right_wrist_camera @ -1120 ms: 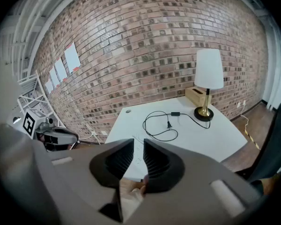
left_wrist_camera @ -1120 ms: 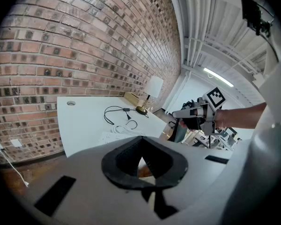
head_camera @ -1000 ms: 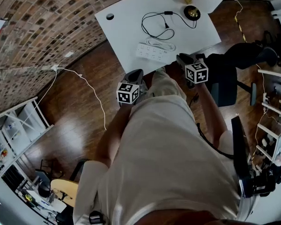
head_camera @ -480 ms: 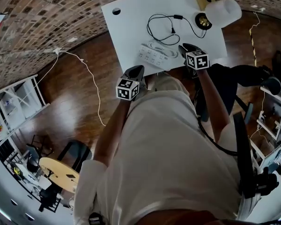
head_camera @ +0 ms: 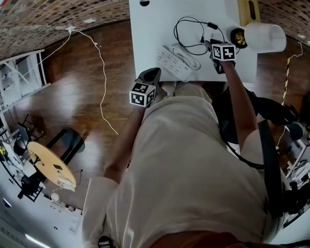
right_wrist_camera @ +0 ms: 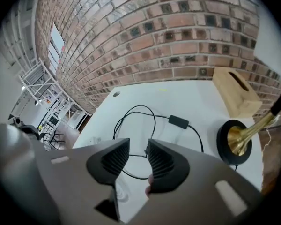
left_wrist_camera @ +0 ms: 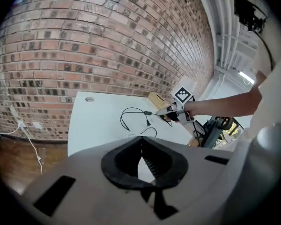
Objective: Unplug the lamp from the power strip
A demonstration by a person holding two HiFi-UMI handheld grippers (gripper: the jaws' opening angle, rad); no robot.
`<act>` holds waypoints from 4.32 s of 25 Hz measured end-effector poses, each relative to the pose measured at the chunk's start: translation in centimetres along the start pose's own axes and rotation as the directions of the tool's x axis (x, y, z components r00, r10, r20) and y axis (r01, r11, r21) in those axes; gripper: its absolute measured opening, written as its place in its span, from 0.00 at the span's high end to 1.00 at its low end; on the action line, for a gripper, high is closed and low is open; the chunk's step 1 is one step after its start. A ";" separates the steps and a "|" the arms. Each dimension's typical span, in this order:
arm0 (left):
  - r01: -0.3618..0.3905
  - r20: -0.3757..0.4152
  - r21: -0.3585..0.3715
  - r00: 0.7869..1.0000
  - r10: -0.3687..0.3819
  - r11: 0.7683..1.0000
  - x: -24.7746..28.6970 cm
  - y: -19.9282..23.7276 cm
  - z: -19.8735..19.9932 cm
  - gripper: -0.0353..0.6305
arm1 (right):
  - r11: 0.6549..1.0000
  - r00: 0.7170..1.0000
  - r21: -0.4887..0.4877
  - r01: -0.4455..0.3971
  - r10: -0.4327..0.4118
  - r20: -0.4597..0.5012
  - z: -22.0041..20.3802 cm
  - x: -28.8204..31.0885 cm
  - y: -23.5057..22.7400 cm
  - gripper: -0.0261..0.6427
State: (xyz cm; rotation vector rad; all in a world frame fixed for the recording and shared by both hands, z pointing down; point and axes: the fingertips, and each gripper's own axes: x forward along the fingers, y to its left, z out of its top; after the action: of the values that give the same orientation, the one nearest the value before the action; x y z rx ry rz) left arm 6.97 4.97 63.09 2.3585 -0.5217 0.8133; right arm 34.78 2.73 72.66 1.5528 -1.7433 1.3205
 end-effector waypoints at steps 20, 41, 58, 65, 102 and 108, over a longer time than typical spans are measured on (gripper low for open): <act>-0.157 0.045 -0.152 0.985 0.166 0.976 -1.3 2.4 -1.9 0.91 | 0.998 0.953 0.016 -0.054 0.056 -0.296 -2.0 10.3 -2.6 0.85; 0.071 0.014 -0.004 0.997 -0.071 0.997 4.5 -1.6 4.1 0.84 | 0.942 0.909 0.123 -0.313 0.259 0.328 4.3 0.6 4.5 0.91; 0.466 0.082 -0.163 0.885 -0.459 0.870 3.4 -4.6 5.8 0.61 | 0.578 0.550 0.042 -0.815 0.747 0.373 5.5 -7.6 23.0 0.91; 0.539 0.083 -0.055 0.841 -0.535 0.840 -0.4 -3.7 6.0 0.79 | 0.586 0.543 0.010 -0.810 0.743 0.391 4.8 -8.2 26.8 0.91; 0.581 -0.239 0.315 0.814 -0.529 0.751 -1.1 -2.2 1.1 0.80 | 0.672 0.687 -0.243 -0.700 0.726 0.028 -1.6 -6.7 28.9 0.89; 0.330 -0.138 0.169 0.941 -0.309 0.929 -0.2 3.7 0.2 0.83 | 0.810 0.813 -0.188 -0.555 0.577 0.084 -1.1 -3.4 24.2 0.89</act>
State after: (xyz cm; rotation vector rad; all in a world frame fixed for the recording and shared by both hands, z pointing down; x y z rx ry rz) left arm 4.96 2.14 64.33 2.4639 -0.0078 0.8620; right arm 12.80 3.03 61.87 1.0848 -2.4666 1.3059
